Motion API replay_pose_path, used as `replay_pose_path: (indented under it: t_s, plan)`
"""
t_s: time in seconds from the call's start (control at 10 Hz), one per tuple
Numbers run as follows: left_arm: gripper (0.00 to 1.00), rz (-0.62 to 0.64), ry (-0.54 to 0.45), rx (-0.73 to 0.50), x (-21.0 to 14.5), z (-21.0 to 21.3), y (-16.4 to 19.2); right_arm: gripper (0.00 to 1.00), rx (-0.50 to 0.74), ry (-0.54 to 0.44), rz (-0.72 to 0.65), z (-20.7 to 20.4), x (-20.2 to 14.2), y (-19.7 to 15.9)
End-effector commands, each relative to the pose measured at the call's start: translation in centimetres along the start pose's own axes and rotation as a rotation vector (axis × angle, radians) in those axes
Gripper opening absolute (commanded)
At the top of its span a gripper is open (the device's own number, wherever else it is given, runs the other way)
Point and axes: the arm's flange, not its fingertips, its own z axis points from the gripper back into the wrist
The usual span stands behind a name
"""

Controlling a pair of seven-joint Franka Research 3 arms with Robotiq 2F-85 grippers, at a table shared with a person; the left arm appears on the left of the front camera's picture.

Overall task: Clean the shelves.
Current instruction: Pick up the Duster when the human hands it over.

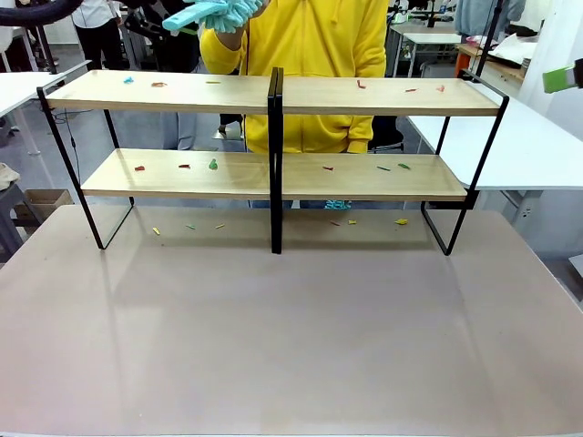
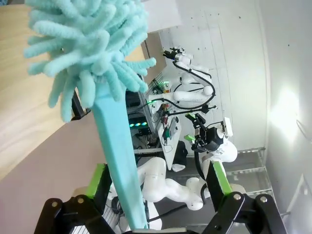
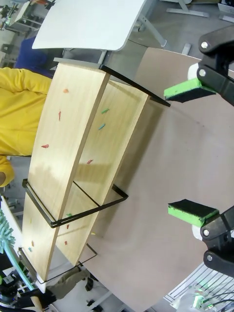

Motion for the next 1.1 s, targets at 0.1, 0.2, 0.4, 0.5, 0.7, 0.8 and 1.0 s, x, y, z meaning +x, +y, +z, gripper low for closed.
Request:
replay_pose_path:
  t_s: [0.1,0.2,0.4,0.5,0.7,0.8,1.0]
  plan:
    - [1.0,0.041,-0.025,0.0,0.24,0.28,0.09,1.0,0.005,-0.002,-0.003,0.03,0.0,-0.11]
    - [1.0,0.036,-0.033,0.003,0.27,0.34,0.18,1.0,0.005,-0.002,-0.003,0.03,0.0,-0.11]
    - [0.42,0.043,-0.046,0.001,-0.1,0.22,0.23,1.0,0.005,-0.002,-0.003,0.03,0.0,-0.11]
    - [0.0,0.044,-0.05,0.008,0.09,0.29,0.18,1.0,0.005,-0.002,-0.003,0.03,0.0,-0.11]
    - [0.0,0.04,-0.061,0.01,-0.03,0.19,0.17,1.0,0.005,-0.002,-0.003,0.03,0.0,-0.11]
    - [0.0,0.037,-0.067,0.018,-0.08,0.13,0.25,1.0,0.005,-0.002,-0.003,0.03,0.0,-0.11]
    - [0.0,0.044,-0.05,0.021,0.09,0.05,0.41,1.0,0.005,-0.002,-0.003,0.03,0.0,-0.11]
